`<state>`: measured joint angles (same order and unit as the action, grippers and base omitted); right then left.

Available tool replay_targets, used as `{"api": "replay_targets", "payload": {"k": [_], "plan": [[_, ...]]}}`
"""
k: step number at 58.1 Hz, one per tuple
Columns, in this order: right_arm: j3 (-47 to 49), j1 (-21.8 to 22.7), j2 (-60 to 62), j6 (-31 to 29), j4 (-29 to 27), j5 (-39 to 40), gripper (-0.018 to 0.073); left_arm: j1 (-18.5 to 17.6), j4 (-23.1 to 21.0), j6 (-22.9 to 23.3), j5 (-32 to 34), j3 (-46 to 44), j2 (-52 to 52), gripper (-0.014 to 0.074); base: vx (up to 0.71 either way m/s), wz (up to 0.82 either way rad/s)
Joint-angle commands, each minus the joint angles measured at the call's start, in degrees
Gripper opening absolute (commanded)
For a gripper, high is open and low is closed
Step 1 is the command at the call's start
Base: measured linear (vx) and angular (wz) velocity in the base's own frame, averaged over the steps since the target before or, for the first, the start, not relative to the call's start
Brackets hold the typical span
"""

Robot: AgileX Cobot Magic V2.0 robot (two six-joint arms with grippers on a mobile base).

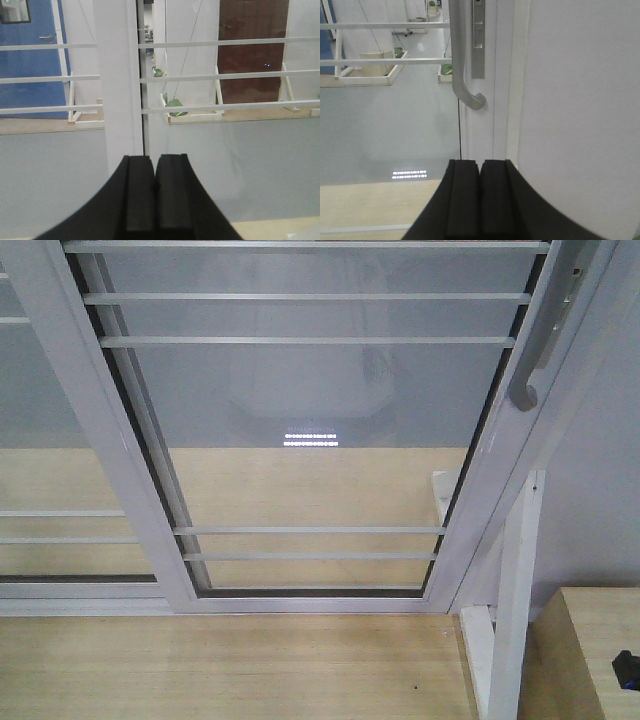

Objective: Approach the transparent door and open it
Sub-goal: 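Raise the open right gripper toward the door's silver handle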

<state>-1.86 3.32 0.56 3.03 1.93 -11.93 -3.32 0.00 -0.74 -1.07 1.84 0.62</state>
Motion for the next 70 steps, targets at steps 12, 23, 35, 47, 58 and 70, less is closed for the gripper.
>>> {"api": "replay_targets", "payload": {"k": [12,23,35,47,58,70], "plan": [[-0.05,0.18,0.31,-0.86,2.98,13.78,-0.0009,-0.11,-0.36,0.16,9.48,-0.58,-0.28,-0.0006,0.00,0.00],[5.67,0.18,0.12,2.77,0.65,24.18,-0.0006,-0.11,0.00,0.03,11.30,-10.18,-0.48,-0.0006,0.00,0.00],[25.27,0.18,-6.26,1.93,1.03,18.63,-0.0006,-0.11,0.00,-0.45,7.76,-27.69,-7.39,-0.0006,0.00,0.00],[45.38,0.18,-23.25,1.88,8.35,14.37,-0.0006,-0.11,0.30,-0.45,7.76,-47.25,-26.06,-0.0006,0.00,0.00],[52.88,0.18,-37.76,1.98,11.22,14.33,-0.0006,-0.11,0.00,-0.45,8.16,-55.35,-42.34,-0.0006,0.00,0.00],[52.64,0.18,-49.50,2.59,9.28,11.59,-0.0005,-0.11,0.00,-0.35,6.15,-55.59,-53.11,-0.0006,0.00,0.00]]}}
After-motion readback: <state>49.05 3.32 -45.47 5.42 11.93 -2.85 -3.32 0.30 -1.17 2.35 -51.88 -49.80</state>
